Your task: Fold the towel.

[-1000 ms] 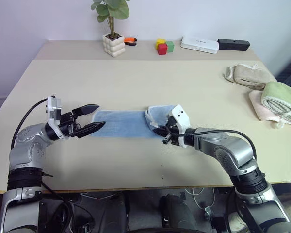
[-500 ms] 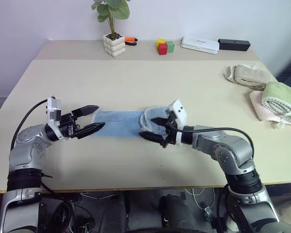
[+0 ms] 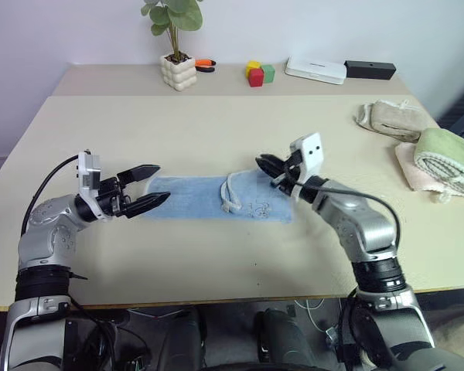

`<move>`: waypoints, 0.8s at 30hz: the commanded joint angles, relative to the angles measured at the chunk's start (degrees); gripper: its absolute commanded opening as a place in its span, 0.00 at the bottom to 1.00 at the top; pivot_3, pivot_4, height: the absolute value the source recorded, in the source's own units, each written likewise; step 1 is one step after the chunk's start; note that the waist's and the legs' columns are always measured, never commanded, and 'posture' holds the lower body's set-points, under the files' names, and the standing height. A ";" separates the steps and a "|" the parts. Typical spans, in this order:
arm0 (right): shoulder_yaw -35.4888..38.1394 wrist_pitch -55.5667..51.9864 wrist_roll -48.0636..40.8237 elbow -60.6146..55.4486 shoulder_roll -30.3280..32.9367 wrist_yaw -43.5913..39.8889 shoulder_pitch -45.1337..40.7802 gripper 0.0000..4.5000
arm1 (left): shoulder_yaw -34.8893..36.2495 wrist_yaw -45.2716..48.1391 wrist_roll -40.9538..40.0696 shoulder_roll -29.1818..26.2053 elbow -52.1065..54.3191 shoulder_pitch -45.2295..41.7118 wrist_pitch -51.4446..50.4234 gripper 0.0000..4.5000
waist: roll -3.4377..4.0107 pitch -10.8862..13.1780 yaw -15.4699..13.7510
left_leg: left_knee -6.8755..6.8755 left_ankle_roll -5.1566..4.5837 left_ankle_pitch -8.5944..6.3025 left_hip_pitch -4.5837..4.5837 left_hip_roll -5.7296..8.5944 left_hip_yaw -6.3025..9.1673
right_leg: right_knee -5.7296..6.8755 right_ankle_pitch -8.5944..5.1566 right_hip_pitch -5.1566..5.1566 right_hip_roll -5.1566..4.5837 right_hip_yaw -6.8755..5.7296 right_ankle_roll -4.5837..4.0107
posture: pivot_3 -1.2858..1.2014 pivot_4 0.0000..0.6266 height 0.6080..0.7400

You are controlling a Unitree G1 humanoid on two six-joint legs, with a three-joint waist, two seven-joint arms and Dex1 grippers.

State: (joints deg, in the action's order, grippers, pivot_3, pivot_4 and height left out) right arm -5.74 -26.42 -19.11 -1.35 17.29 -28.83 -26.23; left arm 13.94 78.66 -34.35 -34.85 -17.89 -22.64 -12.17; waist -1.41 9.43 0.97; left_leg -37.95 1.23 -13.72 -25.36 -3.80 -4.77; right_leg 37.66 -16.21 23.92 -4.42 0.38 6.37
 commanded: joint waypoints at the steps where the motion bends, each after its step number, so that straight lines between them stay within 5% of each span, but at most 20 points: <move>1: -0.79 4.24 1.06 1.30 -1.99 -1.38 1.89 0.01 | 0.43 -0.16 -0.67 -0.46 1.90 0.25 -0.40 1.00 | 0.01 0.01 -0.21 | -0.01 0.00 0.00 0.00 0.00 0.00 | 0.00 0.00 -0.01 -0.01 0.00 0.00 | 0.52 0.24 0.96; 15: -8.88 14.06 15.47 10.43 -3.87 0.53 4.21 0.01 | 0.21 -2.11 -1.27 1.06 6.09 2.79 -2.60 1.00 | -0.02 -0.02 0.00 | -0.04 0.02 0.01 0.19 0.00 0.03 | 0.01 0.00 -0.21 -0.01 -0.01 -0.01 | 0.52 0.24 0.96; 18: -7.48 12.74 12.59 7.73 -3.71 -2.63 4.18 0.19 | 0.42 -3.17 -1.65 1.01 6.57 2.97 -4.28 1.00 | -0.02 -0.02 0.04 | -0.01 0.02 0.01 0.22 -0.01 0.03 | 0.01 0.00 -0.23 -0.01 -0.01 -0.01 | 0.52 0.24 0.96; 24: -5.20 10.09 11.93 1.68 -0.06 -6.17 1.60 0.84 | 4.39 -13.02 -8.16 0.25 11.56 4.25 -18.34 1.00 | 0.02 0.01 0.02 | 0.00 0.01 0.00 0.20 -0.01 0.04 | 0.00 0.00 -0.22 -0.02 0.00 -0.01 | 0.52 0.24 0.96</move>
State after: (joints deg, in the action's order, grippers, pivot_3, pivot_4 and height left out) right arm -12.56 -15.85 -5.98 3.77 16.88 -34.34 -22.95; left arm 15.65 68.54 -39.79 -33.79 -9.02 -18.33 -27.49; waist -1.39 9.44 0.99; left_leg -37.95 1.24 -13.72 -25.16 -3.81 -4.72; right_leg 37.66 -16.21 23.69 -4.44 0.38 6.36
